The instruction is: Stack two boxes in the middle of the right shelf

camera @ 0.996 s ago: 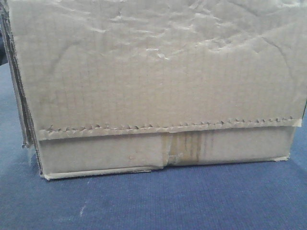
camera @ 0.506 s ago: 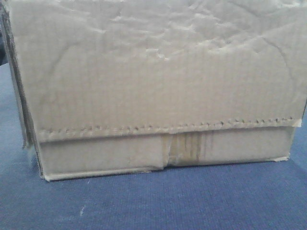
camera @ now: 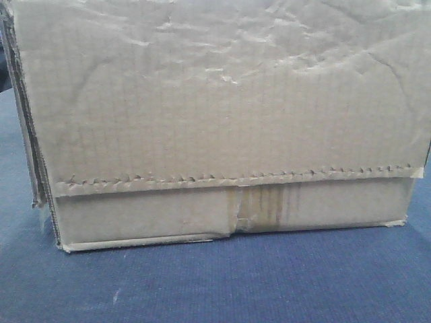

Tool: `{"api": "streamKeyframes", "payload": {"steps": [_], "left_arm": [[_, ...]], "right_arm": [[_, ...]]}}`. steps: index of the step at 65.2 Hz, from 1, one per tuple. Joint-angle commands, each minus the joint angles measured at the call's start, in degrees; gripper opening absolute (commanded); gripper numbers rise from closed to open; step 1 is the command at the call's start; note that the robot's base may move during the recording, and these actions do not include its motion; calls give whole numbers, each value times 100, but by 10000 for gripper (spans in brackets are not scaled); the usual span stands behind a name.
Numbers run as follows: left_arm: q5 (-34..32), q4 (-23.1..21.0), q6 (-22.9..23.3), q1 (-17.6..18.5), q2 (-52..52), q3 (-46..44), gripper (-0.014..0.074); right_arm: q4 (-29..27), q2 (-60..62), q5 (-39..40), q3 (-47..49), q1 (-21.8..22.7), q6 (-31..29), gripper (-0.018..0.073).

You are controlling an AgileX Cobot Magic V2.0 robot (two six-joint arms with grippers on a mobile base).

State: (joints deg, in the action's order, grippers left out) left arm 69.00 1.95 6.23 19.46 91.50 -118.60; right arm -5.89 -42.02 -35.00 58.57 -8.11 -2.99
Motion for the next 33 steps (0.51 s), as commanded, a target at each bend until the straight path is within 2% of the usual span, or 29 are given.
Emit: {"api": "streamKeyframes", "payload": {"steps": [1,8,19,25,29,33], "left_arm": [[97,410,42,-95,-83,-31,598],[97,386,42,-320,-158,83,598],[97,347,42,-504,-400,605,598],[97,62,42,-504,-494,976,598],[97,-297,42,-457,-500,1203,598],[97,-399,42,-377,-489,1453,598]], "right_arm": [[27,-283,-71,343,-10,-2,570],[106,-853,-410,952,-186,-36,570],[172,-1900,-1334,1892,-553,-525,570],[172,-2456,-1838,2246,-600,-524,570],[172,-2796,-2107,2404,-600,-524,570],[172,-3106,-2200,2432,-600,-610,570]]}}
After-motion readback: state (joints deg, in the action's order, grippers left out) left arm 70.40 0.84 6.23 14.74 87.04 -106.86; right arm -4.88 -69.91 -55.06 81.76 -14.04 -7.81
